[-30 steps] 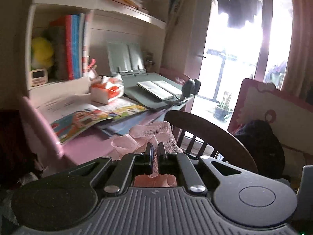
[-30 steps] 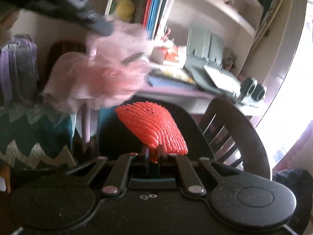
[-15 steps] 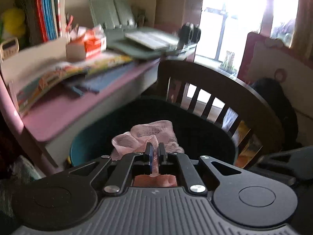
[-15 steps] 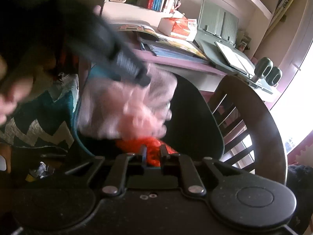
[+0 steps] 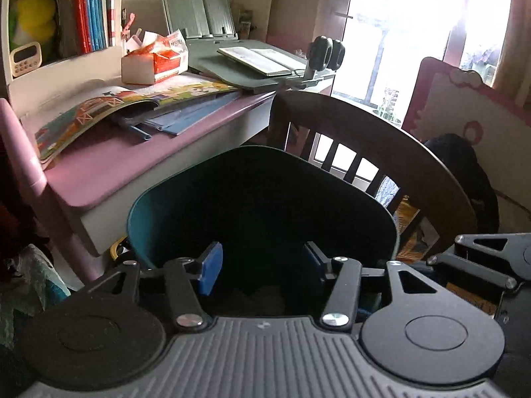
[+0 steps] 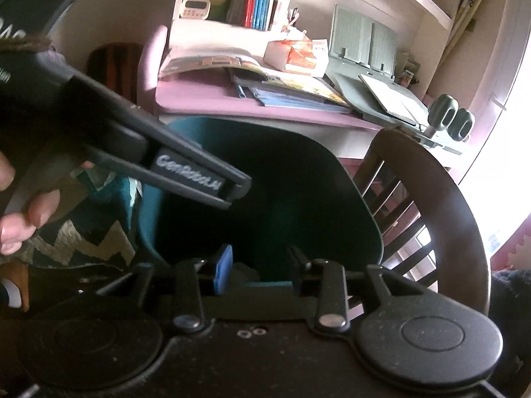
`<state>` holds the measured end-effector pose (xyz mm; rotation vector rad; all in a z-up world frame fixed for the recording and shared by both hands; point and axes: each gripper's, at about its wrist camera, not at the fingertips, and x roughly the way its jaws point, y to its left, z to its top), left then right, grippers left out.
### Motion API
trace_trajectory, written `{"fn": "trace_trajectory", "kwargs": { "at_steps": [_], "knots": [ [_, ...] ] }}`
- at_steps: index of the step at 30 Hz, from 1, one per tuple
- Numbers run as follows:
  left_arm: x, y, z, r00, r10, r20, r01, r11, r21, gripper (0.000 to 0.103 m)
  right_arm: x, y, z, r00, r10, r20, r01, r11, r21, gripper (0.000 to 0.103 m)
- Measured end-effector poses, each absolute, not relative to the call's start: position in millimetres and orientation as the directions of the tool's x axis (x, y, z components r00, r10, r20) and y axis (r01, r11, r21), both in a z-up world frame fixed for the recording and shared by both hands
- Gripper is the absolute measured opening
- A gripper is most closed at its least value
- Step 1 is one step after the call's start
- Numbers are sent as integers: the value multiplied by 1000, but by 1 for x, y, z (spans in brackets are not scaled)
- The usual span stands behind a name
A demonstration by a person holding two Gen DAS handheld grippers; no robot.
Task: Collect trash
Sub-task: 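Open both tools to drop the tissue and foam net into the bin, then move both tools back down to the trash pile under the chair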
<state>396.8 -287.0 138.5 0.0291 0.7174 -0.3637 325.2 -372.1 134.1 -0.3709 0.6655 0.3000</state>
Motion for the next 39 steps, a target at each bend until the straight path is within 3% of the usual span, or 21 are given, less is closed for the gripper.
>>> {"fn": "trace_trajectory", "kwargs": {
  "at_steps": [7, 20, 28, 35, 39],
  "knots": [
    [358, -260, 156, 715, -316, -624, 335, 938, -92, 53, 293, -364, 154, 771, 180, -611, -378, 902, -210, 46],
    [272, -183, 176, 748, -304, -589, 318, 944, -84, 53, 226, -313, 177, 773, 273, -573, -446, 876, -185, 48],
    [226, -110, 159, 754, -278, -596, 265, 958, -113, 53, 198, -258, 161, 733, 373, -569, -499, 863, -78, 51],
    [194, -31, 118, 766, -196, -613, 150, 981, -125, 65, 196, -202, 119, 675, 428, -600, -534, 845, 2, 54],
    [186, 7, 87, 765, -154, -625, 94, 987, -128, 80, 203, -175, 87, 628, 467, -623, -546, 835, 76, 55]
  ]
}}
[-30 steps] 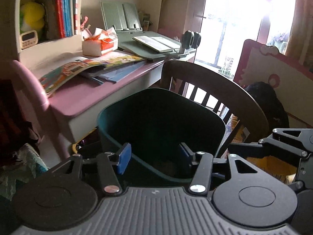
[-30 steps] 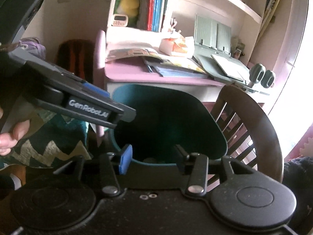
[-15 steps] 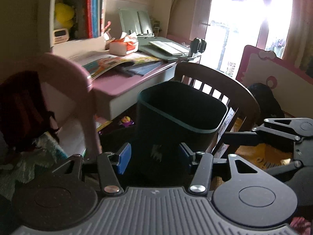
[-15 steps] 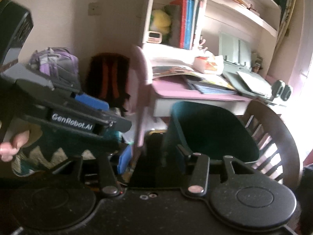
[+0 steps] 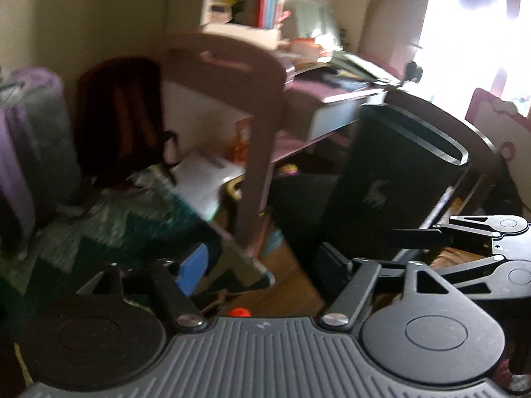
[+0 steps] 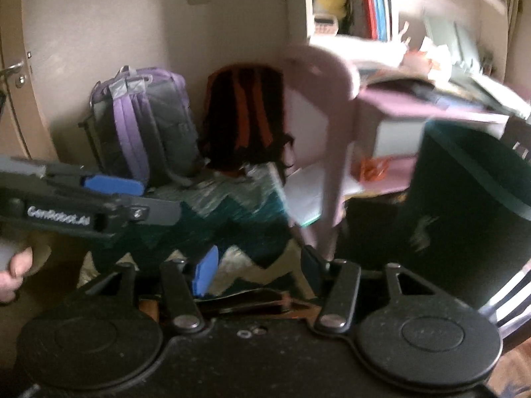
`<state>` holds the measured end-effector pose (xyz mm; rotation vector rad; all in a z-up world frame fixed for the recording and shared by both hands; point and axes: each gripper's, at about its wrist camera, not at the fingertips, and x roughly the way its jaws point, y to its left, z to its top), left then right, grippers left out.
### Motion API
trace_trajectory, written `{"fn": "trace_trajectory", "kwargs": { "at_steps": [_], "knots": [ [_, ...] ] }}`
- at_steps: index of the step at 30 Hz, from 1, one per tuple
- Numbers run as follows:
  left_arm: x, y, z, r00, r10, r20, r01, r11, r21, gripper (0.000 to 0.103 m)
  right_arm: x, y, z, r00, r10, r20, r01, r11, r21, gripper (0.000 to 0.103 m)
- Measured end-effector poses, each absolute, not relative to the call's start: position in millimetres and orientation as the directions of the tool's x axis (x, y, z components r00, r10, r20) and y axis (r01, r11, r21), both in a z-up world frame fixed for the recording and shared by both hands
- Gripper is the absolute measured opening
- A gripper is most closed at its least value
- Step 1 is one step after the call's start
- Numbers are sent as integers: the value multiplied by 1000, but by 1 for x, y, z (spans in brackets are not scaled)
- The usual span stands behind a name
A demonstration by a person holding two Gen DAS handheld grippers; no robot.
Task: Collect trash
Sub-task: 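Move both tools back down to the trash pile under the chair, then grasp the white yogurt bottle with the left tool while the right tool grasps the snack wrapper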
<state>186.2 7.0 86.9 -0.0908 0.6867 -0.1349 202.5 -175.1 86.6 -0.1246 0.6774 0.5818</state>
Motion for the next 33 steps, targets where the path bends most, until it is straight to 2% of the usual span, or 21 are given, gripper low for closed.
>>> {"fn": "trace_trajectory", "kwargs": {
  "at_steps": [4, 8, 12, 18, 23, 33],
  "knots": [
    [185, 39, 52, 759, -124, -640, 40, 989, -144, 84, 214, -155, 51, 571, 531, -626, -555, 812, 182, 56],
    [189, 61, 10, 747, -109, -655, 10, 988, -153, 94, 225, -140, 12, 532, 574, -623, -544, 795, 269, 57],
    [197, 74, -42, 710, -91, -698, 0, 992, -128, 95, 247, -121, -40, 456, 558, -694, -498, 806, 321, 58],
    [218, 100, -128, 607, -92, -789, -27, 990, -137, 95, 280, -90, -122, 364, 465, -807, -475, 838, 269, 58],
    [237, 114, -201, 511, -63, -857, -10, 997, -80, 95, 306, -76, -190, 288, 421, -860, -440, 856, 272, 58],
    [265, 119, -333, 323, -70, -944, 161, 987, -19, 95, 364, -55, -316, 95, 322, -942, -495, 836, 236, 56]
  ]
}}
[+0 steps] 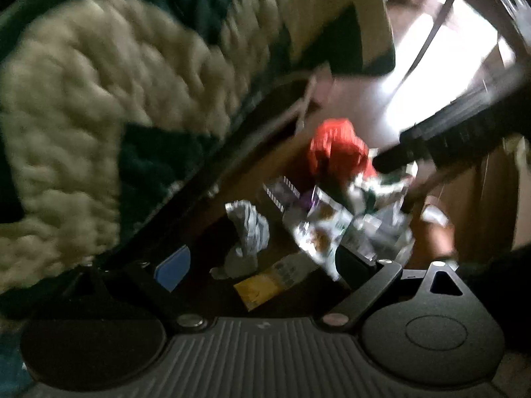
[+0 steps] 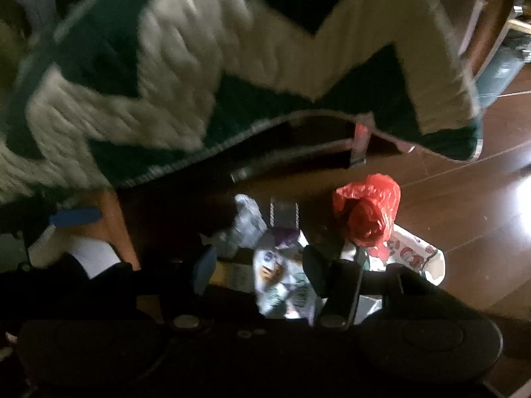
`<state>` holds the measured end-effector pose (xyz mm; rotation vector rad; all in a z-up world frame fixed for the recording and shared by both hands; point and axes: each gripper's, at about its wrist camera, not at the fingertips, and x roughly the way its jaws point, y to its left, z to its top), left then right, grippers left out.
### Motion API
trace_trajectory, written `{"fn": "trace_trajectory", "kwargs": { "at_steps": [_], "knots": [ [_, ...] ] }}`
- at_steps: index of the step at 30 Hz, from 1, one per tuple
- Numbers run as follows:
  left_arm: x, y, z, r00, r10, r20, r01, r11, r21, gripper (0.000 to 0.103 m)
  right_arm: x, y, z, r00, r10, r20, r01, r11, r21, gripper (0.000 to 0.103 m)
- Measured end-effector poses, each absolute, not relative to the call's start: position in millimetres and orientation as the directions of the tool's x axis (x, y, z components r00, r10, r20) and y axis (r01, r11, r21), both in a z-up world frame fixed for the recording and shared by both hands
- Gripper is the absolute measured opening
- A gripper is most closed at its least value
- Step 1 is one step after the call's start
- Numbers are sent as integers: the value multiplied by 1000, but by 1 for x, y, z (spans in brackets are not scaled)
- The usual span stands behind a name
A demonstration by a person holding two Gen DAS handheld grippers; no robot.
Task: Collect trash
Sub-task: 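Grasp the white yogurt bottle with the left tool while the right tool grasps the snack wrapper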
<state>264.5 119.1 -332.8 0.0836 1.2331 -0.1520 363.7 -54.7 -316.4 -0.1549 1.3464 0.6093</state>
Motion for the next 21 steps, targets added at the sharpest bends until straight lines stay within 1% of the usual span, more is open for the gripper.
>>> {"fn": "trace_trajectory", "kwargs": {
  "at_steps": [5, 11, 13, 15, 21],
  "knots": [
    [272, 112, -386, 255, -80, -964, 273, 962, -8, 95, 382, -45, -370, 17, 282, -959, -581, 784, 220, 55],
    [277, 110, -447, 192, -118, -974, 361, 932, -41, 94, 386, -32, -435, -46, 218, -975, -705, 685, 186, 55],
    [278, 108, -464, 182, -121, -976, 389, 920, -42, 94, 386, -30, -452, -68, 208, -976, -713, 674, 193, 55],
    [280, 104, -480, 168, -126, -978, 423, 905, -44, 91, 385, -28, -468, -78, 196, -977, -725, 662, 191, 55],
    [281, 93, -515, 132, -140, -981, 518, 854, -52, 90, 393, -28, -503, -120, 199, -973, -720, 657, 223, 55]
  ]
}}
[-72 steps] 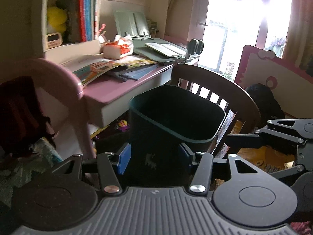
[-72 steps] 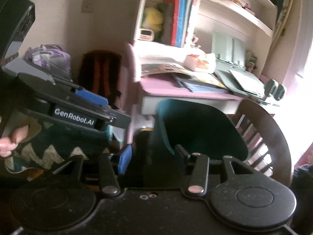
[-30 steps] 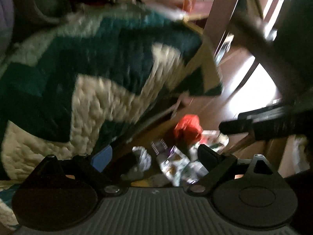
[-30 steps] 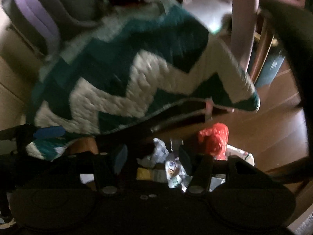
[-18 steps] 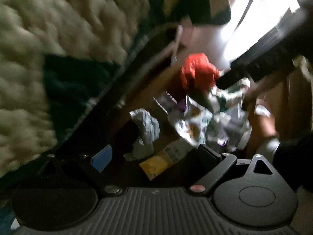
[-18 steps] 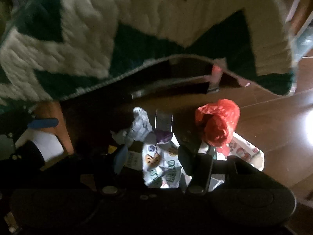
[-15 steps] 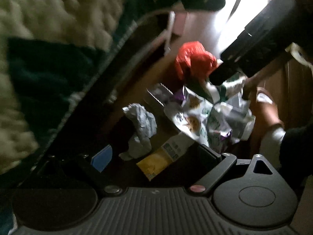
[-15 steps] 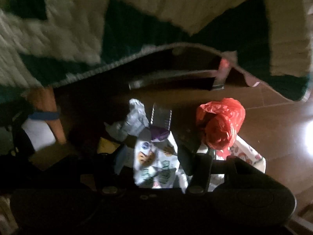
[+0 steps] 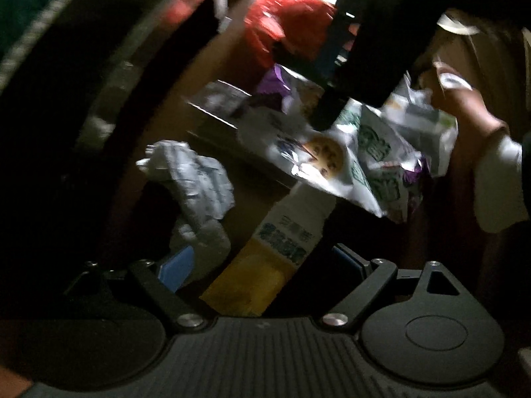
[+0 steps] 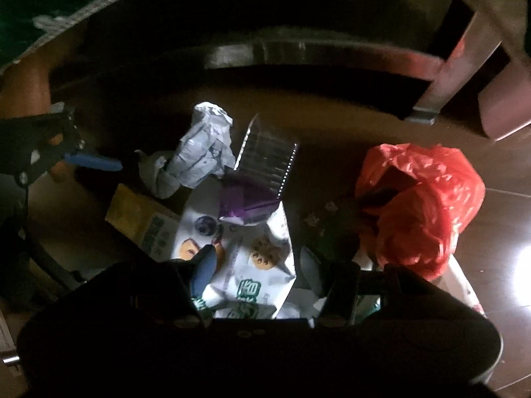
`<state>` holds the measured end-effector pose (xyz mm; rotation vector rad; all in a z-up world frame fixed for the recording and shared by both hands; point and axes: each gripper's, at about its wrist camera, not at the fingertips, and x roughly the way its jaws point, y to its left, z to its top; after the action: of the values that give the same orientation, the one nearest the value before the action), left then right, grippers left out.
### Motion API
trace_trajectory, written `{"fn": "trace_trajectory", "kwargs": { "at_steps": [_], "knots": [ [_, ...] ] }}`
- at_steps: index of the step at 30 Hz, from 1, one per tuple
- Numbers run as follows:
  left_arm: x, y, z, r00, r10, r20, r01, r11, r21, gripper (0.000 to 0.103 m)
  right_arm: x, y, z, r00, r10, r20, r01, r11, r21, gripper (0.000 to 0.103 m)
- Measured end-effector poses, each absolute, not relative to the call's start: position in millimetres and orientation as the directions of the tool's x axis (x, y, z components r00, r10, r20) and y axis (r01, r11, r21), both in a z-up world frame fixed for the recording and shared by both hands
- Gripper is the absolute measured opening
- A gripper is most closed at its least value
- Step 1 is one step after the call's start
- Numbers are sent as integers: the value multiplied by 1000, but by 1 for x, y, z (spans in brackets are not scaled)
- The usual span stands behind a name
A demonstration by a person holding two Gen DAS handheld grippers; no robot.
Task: Collect trash
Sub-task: 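Grasp the white yogurt bottle with the left tool while the right tool grasps the snack wrapper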
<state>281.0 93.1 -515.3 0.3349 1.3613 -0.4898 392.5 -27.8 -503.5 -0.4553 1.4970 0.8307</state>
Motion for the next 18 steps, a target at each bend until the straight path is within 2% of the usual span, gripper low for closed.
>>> {"fn": "trace_trajectory", "kwargs": {
  "at_steps": [2, 11, 12, 13, 14, 15, 16, 18],
  "knots": [
    [279, 89, -526, 114, -133, -985, 550, 834, -48, 90, 395, -28, -510, -125, 203, -971, -721, 653, 230, 55],
    [277, 75, -555, 79, -91, -993, 589, 808, -27, 59, 400, -25, -531, -100, 195, -976, -734, 648, 205, 53],
    [277, 75, -556, 80, -94, -992, 588, 808, -29, 54, 399, -24, -531, -96, 194, -976, -740, 642, 200, 49],
    [277, 74, -556, 80, -98, -992, 589, 808, -32, 52, 397, -24, -530, -92, 192, -977, -745, 637, 196, 29],
    [277, 74, -556, 83, -97, -992, 589, 807, -29, 49, 396, -23, -530, -89, 186, -978, -752, 632, 188, 21],
    [277, 73, -555, 86, -93, -992, 590, 807, -25, 47, 395, -23, -529, -79, 175, -981, -754, 633, 174, 19],
    [277, 72, -555, 88, -86, -992, 588, 809, -18, 46, 395, -23, -528, -77, 178, -981, -751, 637, 175, 13],
    [276, 73, -552, 78, -83, -993, 568, 823, -24, 45, 394, -25, -522, -84, 200, -976, -736, 648, 196, 11]
  ]
}}
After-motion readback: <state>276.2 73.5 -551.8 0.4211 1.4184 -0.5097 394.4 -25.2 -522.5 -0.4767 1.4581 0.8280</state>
